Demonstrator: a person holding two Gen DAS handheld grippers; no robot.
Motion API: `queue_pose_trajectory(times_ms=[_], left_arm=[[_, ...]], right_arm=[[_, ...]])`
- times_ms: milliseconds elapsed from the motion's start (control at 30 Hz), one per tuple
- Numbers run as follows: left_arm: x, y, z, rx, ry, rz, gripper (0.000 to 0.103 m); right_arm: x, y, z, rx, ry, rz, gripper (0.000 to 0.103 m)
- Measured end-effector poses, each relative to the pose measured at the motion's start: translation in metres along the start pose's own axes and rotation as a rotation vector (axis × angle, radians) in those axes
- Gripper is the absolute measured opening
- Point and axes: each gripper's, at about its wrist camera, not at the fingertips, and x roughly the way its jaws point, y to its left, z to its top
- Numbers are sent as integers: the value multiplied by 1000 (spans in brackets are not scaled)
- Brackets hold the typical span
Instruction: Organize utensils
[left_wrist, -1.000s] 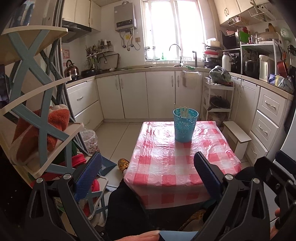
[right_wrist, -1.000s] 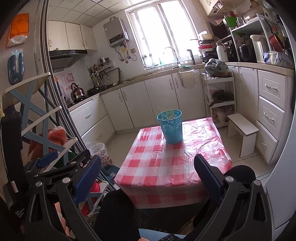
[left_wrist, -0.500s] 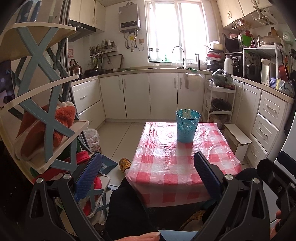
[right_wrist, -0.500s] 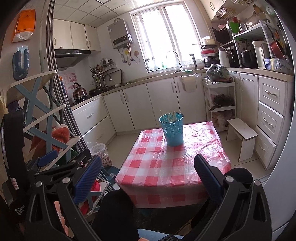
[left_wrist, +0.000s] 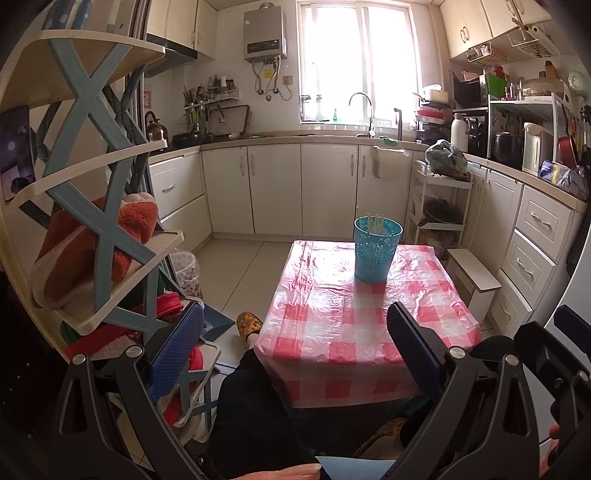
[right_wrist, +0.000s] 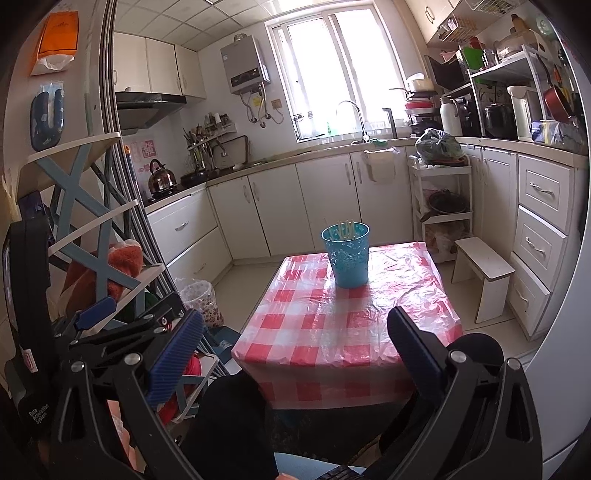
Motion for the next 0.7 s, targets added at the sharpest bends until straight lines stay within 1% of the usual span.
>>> queue_pose_trajectory(times_ms=[333,700], left_arm=[[-1,1,0,4,-2,-2,95],[-11,3,-2,-2,-25,-6,95]], right_arm=[[-1,3,-3,-3,4,0,96],[-6,6,-7,-15,-14,2,96]])
